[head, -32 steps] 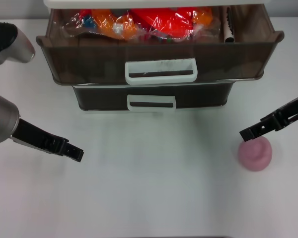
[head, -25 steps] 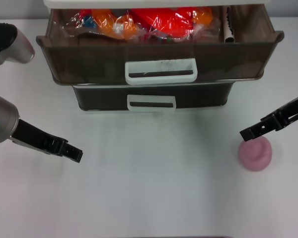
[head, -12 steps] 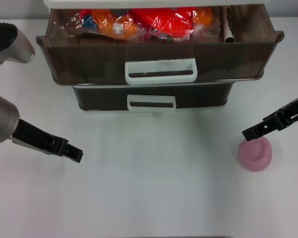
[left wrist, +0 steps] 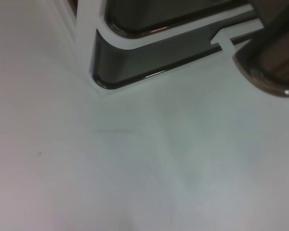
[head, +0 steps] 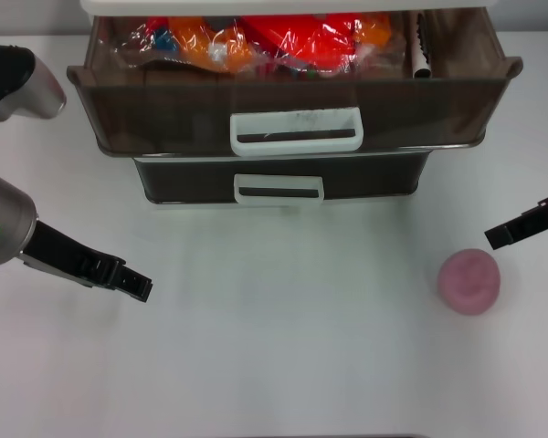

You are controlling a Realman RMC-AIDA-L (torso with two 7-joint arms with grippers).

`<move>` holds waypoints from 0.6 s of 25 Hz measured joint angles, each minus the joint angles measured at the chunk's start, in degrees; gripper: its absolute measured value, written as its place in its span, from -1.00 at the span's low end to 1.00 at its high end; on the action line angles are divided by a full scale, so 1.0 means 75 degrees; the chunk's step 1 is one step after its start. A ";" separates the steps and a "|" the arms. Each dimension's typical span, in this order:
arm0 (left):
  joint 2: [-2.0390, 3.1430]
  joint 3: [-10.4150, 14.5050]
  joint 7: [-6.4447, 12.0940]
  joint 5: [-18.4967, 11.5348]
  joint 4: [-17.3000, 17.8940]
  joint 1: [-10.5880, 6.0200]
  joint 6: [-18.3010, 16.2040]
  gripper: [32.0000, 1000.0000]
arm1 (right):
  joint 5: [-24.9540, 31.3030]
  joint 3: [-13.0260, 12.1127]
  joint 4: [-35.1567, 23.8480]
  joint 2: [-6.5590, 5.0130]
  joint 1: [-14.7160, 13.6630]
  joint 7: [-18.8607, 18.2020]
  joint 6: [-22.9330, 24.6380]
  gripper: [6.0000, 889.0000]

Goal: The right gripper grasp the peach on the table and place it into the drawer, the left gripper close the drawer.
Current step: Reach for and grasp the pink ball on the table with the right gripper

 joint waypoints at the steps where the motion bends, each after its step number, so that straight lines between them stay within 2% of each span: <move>1: 0.0000 -0.0006 0.0010 -0.0001 0.0000 0.0000 -0.0004 0.61 | -0.0002 0.0063 0.0144 -0.0035 0.0003 -0.0083 -0.0045 0.77; 5: 0.0000 -0.0026 0.0027 -0.0006 -0.0096 -0.0003 -0.0055 0.60 | -0.0008 0.0131 0.0764 -0.0129 0.0004 -0.0399 -0.0409 0.77; 10: 0.0000 0.0004 0.0062 -0.0033 -0.0284 -0.0097 -0.0081 0.60 | -0.0022 0.0134 0.1585 -0.0173 0.0101 -0.0703 -0.0909 0.77; 15: -0.0009 -0.0017 0.0111 -0.0039 -0.0349 -0.0115 -0.0139 0.60 | -0.0091 0.0136 0.2089 -0.0193 0.0152 -0.0888 -0.1309 0.77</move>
